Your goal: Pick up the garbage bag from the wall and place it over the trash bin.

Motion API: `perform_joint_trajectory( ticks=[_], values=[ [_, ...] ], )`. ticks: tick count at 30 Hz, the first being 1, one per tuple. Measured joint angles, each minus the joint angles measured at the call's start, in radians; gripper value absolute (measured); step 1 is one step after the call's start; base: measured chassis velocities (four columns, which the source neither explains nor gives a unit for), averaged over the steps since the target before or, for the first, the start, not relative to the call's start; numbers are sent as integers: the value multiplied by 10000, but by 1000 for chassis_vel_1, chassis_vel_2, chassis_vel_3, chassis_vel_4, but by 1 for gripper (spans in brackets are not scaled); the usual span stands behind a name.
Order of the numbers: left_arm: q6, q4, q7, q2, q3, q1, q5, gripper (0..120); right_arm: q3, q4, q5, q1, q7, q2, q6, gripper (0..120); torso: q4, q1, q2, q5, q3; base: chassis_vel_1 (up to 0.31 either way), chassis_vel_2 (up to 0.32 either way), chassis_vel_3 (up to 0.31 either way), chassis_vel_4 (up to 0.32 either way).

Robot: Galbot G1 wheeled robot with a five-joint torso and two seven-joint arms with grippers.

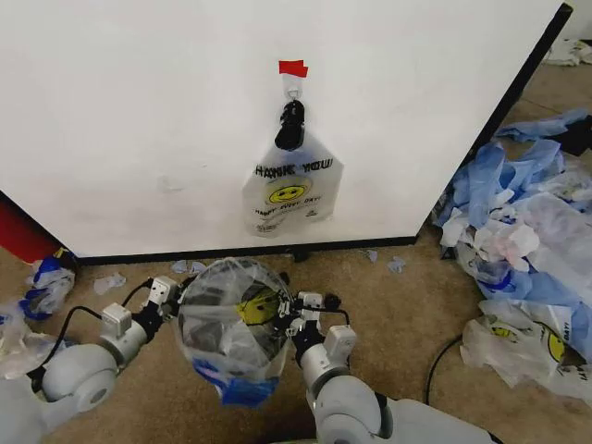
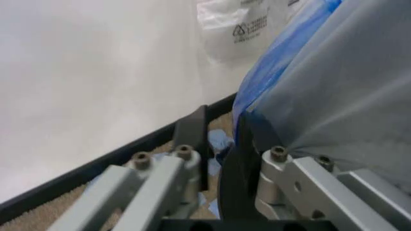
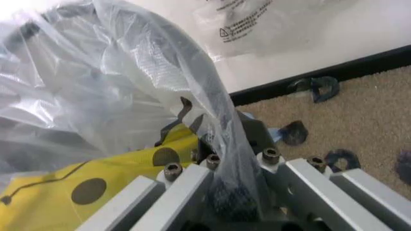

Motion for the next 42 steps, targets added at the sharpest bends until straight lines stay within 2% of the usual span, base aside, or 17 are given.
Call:
perform_joint_trajectory(
  ticks=[4, 6, 8, 9, 11, 13, 15, 16, 21, 34, 42],
  values=[
    [20, -96, -68, 104, -34, -37, -37, 36, -20, -3, -19, -47, 2, -2, 0, 0, 0, 0, 0, 0, 0, 0, 0, 0, 0],
    [22, -117, -79, 124, -39, -37, -39, 41, -23, 0, -25, -63, 2, -5, 0, 0, 0, 0, 0, 0, 0, 0, 0, 0, 0],
    [22, -117, -79, 124, -39, -37, -39, 41, -23, 1, -26, -65, 3, -5, 0, 0, 0, 0, 0, 0, 0, 0, 0, 0, 0],
    [25, -148, -94, 153, -55, -30, -41, 52, -26, 16, -36, -101, 3, -18, 0, 0, 1, 0, 0, 0, 0, 0, 0, 0, 0],
    [26, -163, -99, 170, -63, -22, -42, 57, -30, 29, -44, -125, 3, -28, 0, 0, 0, 0, 0, 0, 0, 0, 0, 0, 0],
    [27, -170, -105, 190, -72, -15, -43, 68, -40, 39, -63, -153, 3, -45, 0, 0, 0, 0, 0, 0, 0, 0, 0, 0, 0],
    [28, -171, -105, 197, -75, -12, -43, 69, -44, 42, -68, -160, 2, -52, 0, 0, 0, 0, 0, 0, 0, 0, 0, 0, 0],
    [29, -171, -106, 213, -83, -11, -43, 78, -55, 52, -76, -177, 0, -72, 0, 0, 0, 0, 0, 0, 0, 0, 0, 0, 0],
    [30, -110, -95, 289, -96, 69, -16, 97, -130, 84, -104, -208, -18, -161, 0, 0, 0, 0, 0, 0, 0, 0, 0, 0, 0],
    [-87, 43, 53, 627, -147, 54, 77, 98, -114, -91, -239, -367, -180, -253, 53, 0, 0, 0, 0, 0, 0, 0, 0, 0, 0],
    [-132, 156, 63, 585, -167, 55, 173, 98, -144, -77, -271, -549, -181, -297, 53, 0, 0, 0, 0, 0, 0, 0, 0, 0, 0]
  ],
)
